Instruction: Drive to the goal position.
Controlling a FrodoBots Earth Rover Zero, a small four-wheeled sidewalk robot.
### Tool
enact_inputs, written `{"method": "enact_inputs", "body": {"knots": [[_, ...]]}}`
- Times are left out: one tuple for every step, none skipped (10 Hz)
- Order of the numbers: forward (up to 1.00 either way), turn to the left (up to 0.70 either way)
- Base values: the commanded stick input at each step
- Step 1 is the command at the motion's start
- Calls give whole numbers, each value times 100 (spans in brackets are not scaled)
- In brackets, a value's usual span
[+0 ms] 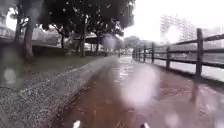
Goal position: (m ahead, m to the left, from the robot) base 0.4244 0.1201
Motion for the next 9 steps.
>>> {"method": "enact_inputs", "body": {"knots": [[70,0],[53,0],[32,0],[10,0],[0,0],[0,0],[0,0],[0,0],[0,0]]}}
